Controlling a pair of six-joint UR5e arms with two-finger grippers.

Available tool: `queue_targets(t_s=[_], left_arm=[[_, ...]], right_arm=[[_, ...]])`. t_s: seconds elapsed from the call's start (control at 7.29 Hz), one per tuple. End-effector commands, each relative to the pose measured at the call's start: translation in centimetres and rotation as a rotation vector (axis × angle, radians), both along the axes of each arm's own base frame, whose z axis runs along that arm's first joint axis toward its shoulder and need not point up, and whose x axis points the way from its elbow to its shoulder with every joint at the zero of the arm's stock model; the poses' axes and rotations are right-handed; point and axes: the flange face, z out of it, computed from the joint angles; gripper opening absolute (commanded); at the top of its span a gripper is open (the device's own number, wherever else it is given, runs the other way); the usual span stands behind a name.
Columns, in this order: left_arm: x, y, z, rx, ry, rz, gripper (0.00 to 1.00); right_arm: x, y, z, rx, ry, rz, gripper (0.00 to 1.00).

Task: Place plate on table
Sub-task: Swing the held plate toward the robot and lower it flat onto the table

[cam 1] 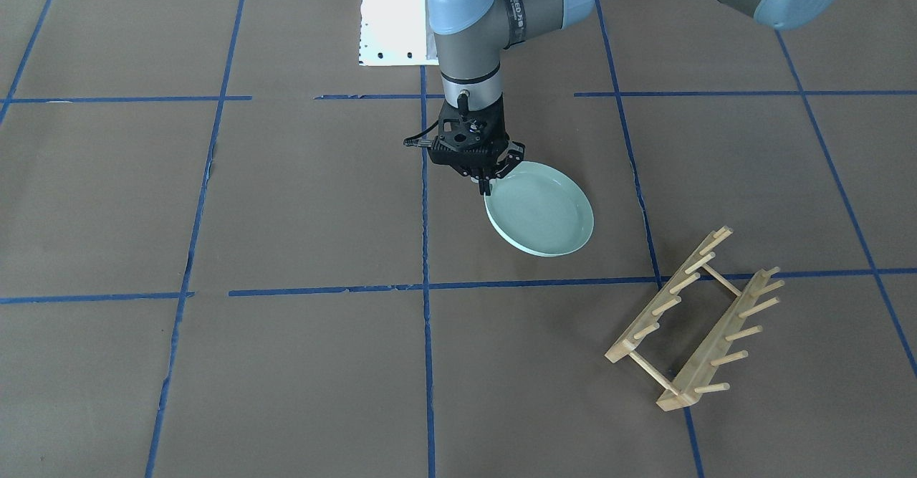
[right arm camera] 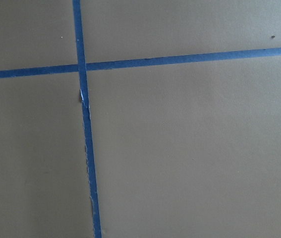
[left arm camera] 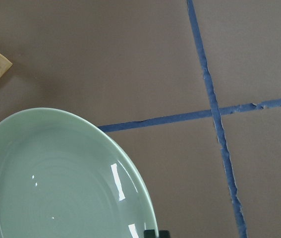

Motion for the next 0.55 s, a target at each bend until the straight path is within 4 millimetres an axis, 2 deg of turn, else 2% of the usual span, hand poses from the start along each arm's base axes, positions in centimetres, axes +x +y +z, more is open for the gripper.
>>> queue_targets(t_s=[0.0,0.41], left_arm=[[-0.2,0.3,0.5,0.050,-0.055,0.099,0.99],[-1.4,0.8,-0.3,0.069,-0.021,0.097,1.00]], right_arm=[[0.0,0.0,0.0,0.000,0.000,0.000,1.00],[0.0,0.0,0.0,0.000,0.000,0.000,1.00]])
